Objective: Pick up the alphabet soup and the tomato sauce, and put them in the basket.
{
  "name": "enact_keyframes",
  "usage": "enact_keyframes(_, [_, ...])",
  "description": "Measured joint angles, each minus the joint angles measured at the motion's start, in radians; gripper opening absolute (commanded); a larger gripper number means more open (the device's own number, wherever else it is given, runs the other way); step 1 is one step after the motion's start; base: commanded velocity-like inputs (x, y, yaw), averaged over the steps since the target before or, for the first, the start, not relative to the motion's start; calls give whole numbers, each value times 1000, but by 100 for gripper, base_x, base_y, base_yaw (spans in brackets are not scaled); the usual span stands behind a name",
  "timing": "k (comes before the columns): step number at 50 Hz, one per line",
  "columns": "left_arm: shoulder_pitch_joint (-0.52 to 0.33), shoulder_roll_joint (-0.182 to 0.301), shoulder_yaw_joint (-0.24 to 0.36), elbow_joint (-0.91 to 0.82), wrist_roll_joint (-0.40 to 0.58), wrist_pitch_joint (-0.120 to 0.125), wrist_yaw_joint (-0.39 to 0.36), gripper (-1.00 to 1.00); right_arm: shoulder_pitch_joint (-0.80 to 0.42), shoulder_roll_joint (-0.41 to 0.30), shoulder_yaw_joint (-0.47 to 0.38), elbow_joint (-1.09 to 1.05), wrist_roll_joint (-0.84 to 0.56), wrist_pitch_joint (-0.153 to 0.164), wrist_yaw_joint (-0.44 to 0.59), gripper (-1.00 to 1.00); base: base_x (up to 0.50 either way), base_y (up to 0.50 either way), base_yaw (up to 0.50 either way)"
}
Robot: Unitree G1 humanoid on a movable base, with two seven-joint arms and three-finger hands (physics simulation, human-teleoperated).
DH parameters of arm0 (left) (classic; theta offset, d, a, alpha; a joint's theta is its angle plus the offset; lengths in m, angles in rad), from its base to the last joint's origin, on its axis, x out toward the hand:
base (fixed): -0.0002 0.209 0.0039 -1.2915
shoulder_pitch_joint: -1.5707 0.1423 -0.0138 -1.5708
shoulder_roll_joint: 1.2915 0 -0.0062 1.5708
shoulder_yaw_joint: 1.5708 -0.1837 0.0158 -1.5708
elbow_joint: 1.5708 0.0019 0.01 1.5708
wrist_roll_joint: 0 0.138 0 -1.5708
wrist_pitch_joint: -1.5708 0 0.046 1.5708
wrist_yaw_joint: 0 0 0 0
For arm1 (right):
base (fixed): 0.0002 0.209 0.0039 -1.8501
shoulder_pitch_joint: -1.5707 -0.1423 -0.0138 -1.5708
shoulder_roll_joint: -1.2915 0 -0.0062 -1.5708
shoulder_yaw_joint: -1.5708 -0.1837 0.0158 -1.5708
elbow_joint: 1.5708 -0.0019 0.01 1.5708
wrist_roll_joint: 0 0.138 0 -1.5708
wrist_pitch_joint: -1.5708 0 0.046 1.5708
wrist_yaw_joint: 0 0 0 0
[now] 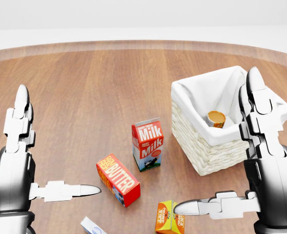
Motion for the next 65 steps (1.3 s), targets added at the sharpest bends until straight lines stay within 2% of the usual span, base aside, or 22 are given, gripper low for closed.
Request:
enact_keyframes(2, [0,0,0,-1,0,0,0,100,13,3,4,-6,0,-6,1,100,0,0,0])
enact_keyframes(5, [1,0,0,-2,1,0,0,100,38,6,13,4,0,-34,-3,100,0,0,0])
enact_keyframes(29, [2,0,0,9,2,0,3,100,181,4,68,38,-11,-34,-26,100,0,0,0])
enact_keyframes(65, [0,-1,-3,-12,5,0,-1,100,334,8,65,13,5,-34,2,100,0,0,0])
